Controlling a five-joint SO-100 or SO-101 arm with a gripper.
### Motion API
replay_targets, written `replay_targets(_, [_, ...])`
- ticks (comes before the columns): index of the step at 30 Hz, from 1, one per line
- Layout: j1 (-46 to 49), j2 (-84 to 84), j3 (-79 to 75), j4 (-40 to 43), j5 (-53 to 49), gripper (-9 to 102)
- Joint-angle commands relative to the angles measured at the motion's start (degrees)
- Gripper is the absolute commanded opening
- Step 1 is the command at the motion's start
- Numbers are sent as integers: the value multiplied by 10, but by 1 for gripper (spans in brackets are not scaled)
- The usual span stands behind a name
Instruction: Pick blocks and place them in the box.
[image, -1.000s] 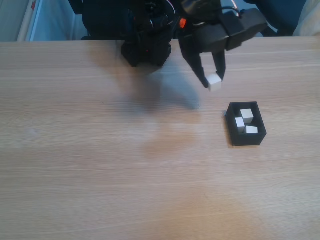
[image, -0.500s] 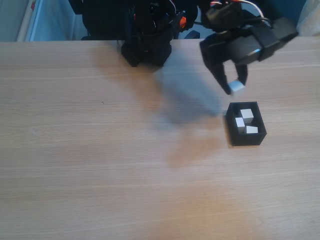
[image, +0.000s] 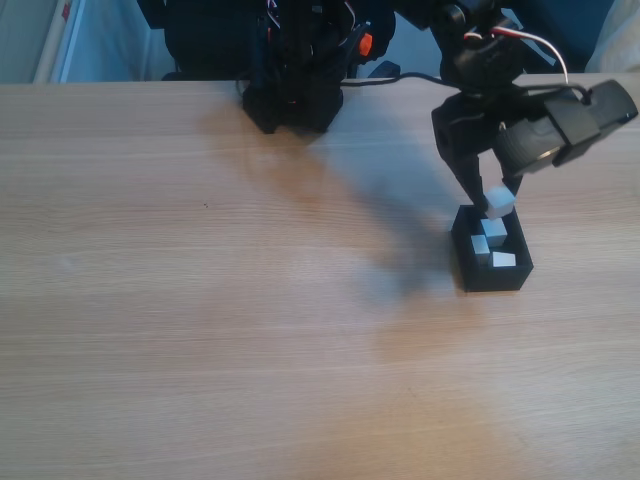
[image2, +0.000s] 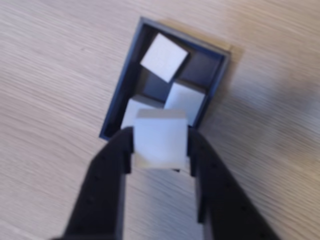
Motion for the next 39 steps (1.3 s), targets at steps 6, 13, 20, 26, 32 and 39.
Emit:
replay_targets(6, [-6, -23, -65, -14, 14, 1])
replay_targets(13, [3, -21, -62, -17, 21, 12])
replay_targets(20, [20, 12, -43, 6, 27, 0])
replay_targets(26, [76, 138, 83, 43, 15, 0])
replay_targets(32, [172, 350, 287, 62, -104, 0])
replay_targets(39, [322, 577, 483, 79, -280, 0])
